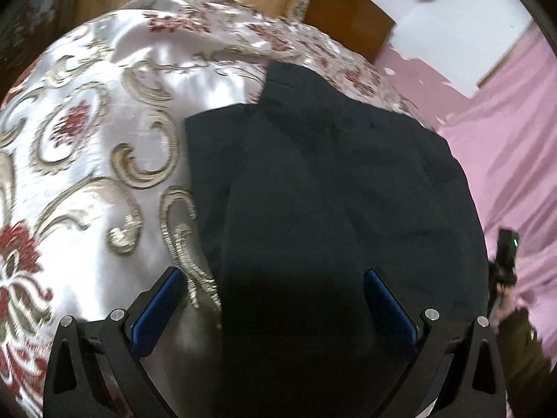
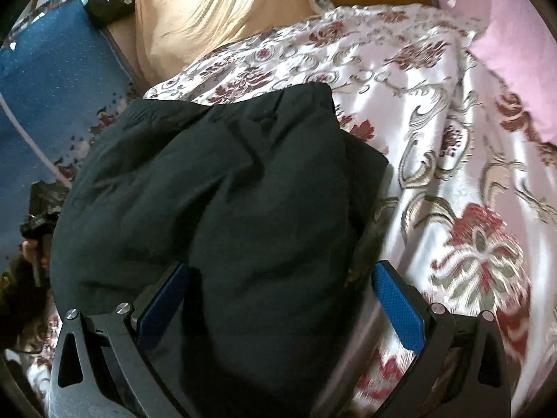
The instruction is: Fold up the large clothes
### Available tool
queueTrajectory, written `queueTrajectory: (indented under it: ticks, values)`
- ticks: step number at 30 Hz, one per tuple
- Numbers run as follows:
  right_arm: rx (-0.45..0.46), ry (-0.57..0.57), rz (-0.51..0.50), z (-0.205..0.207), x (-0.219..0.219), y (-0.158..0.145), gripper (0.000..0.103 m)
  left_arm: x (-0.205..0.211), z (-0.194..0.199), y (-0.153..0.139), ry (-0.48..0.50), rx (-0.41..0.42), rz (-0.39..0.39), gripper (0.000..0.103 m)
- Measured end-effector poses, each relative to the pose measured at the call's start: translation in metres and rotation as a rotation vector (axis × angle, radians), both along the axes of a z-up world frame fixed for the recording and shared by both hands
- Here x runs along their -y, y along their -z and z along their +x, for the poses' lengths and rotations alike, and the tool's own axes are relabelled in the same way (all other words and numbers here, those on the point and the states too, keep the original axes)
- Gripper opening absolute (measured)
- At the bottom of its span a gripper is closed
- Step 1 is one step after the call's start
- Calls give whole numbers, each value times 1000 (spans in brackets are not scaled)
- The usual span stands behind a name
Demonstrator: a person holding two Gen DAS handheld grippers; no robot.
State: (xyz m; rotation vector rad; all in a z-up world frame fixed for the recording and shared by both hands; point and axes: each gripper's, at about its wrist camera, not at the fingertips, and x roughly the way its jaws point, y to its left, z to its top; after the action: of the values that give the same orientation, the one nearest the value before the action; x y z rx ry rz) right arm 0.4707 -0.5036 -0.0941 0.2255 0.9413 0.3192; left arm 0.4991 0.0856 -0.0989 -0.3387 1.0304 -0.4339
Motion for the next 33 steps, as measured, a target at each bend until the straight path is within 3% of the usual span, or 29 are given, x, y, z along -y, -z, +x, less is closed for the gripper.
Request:
queueTrajectory:
  ticks: [8,11,19,25,33]
  values:
    - [-38,-6,58,36,6,19,102,5,14,9,89,0,-80,103]
    - [-104,-10,168,44,11,37,102,3,15,12,104,4,-97,103]
    - [-113,-92,332,26,-2,50,102,2,18,18,130,12,-130,103]
    - [-87,-83,316,19,-10,54,102,6,22,19,159,4,-153,103]
    - [-53,-58,260,17,-16,53,102,19,19,19,122,3,-101,103]
